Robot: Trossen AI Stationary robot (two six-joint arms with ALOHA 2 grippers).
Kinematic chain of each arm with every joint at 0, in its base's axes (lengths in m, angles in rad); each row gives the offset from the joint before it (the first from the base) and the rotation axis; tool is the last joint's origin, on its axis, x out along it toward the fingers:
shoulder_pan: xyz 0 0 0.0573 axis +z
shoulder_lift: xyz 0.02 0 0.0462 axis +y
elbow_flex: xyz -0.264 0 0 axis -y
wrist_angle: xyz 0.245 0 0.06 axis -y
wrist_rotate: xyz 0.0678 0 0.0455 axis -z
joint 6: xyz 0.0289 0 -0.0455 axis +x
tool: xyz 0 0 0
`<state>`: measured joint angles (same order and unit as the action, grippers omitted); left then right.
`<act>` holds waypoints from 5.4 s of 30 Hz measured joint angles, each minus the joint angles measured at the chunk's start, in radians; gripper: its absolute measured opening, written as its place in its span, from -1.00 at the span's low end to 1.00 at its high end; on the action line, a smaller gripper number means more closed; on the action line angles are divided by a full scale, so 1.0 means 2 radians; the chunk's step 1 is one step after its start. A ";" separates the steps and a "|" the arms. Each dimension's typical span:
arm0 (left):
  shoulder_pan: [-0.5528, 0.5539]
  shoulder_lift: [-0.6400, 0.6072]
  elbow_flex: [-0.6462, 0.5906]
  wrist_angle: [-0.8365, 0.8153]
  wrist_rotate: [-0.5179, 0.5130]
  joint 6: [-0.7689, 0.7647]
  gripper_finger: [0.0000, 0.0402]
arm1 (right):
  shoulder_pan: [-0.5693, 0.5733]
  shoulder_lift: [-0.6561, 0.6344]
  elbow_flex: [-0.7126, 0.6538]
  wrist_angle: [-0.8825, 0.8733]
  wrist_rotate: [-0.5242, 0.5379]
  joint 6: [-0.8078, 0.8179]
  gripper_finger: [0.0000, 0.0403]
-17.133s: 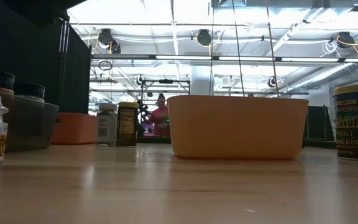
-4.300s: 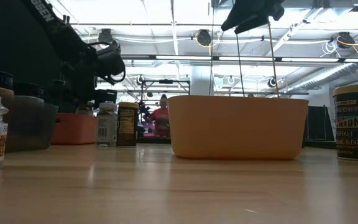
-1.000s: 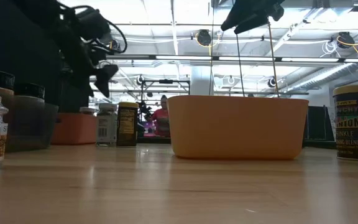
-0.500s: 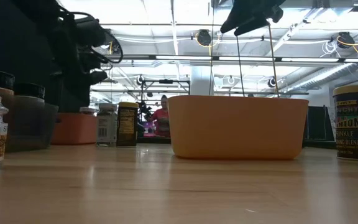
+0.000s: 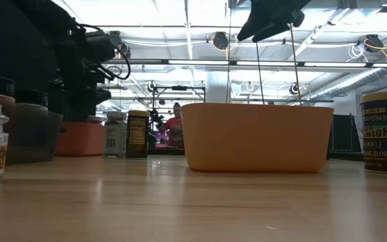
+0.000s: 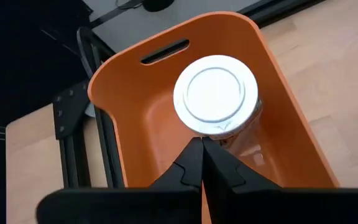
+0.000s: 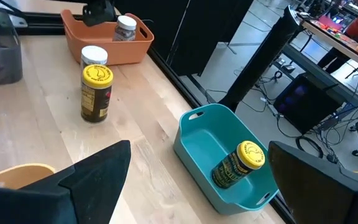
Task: Sort spices by type
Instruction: Put the bottom right white spice bottle into the orange bin, then put the left yellow spice bottle into the green bin
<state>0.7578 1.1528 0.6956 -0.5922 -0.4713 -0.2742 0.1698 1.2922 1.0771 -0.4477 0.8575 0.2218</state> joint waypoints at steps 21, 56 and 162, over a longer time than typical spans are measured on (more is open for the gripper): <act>0.000 -0.015 0.000 0.013 0.058 0.017 -0.98 | 0.000 0.000 0.000 0.000 0.000 0.000 0.81; 0.033 0.016 -0.001 0.047 0.053 0.053 -0.99 | 0.000 0.000 0.000 0.001 0.000 0.000 0.81; -0.382 -0.051 -0.001 0.096 -0.107 -0.065 -0.94 | 0.008 -0.019 -0.026 -0.005 0.016 -0.111 0.81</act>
<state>-0.0063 1.0508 0.6945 -0.4007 -0.6861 -0.4042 0.1856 1.2541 1.0245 -0.4572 0.8891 -0.0008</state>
